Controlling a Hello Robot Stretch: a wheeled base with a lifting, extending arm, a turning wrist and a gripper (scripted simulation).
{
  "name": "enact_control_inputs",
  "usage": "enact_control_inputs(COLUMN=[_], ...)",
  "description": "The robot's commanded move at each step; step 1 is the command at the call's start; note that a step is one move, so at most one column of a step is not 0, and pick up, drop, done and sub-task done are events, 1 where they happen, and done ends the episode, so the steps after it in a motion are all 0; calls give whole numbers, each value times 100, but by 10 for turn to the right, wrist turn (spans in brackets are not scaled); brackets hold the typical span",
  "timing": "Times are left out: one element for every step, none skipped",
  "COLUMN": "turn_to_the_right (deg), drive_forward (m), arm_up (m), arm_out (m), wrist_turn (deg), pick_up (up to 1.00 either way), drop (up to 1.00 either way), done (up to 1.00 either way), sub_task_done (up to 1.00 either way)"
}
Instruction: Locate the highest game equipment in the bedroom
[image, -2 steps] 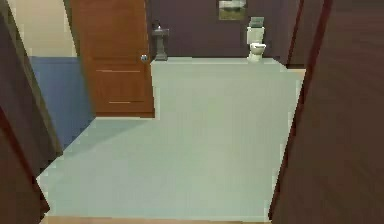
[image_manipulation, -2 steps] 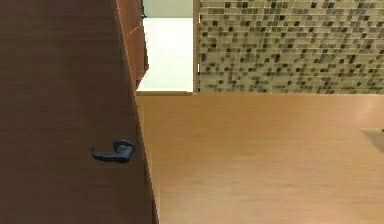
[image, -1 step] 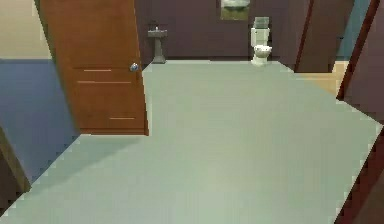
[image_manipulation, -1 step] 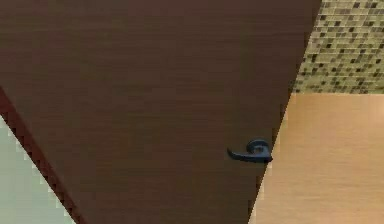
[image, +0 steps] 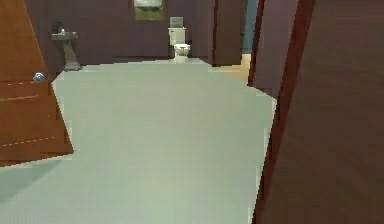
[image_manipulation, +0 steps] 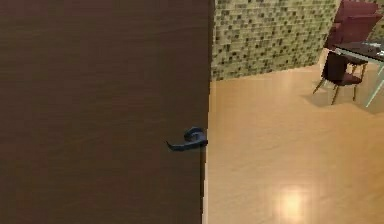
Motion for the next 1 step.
enact_control_inputs(turn_to_the_right=[0], drive_forward=[100], arm_up=[0], arm_out=[0], wrist_turn=[0], pick_up=[0], drop=[0], done=[0], sub_task_done=[0])
